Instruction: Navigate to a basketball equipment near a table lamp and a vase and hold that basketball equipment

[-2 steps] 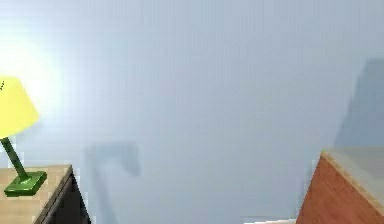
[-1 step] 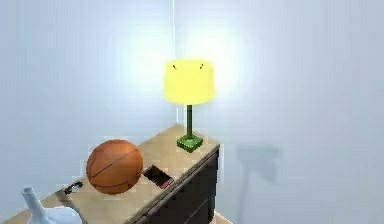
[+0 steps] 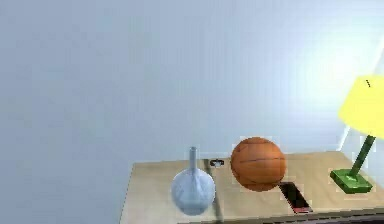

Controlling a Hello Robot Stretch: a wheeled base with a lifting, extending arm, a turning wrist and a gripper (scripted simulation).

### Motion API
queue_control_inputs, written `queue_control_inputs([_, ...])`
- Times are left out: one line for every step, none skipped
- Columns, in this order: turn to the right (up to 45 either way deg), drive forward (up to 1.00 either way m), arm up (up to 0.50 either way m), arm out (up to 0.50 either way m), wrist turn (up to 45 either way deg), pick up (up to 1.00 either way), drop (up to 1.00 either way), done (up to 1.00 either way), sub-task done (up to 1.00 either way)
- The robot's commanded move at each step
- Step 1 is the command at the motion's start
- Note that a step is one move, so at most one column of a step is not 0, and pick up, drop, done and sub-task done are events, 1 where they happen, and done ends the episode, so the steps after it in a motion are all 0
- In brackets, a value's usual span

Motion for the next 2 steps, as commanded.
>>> queue_control_inputs([-45.0,0.0,0.0,0.0,0.0,0.0,0.0,0.0,0.0])
queue_control_inputs([-21.0,0.0,0.0,0.0,0.0,0.0,0.0,0.0,0.0])
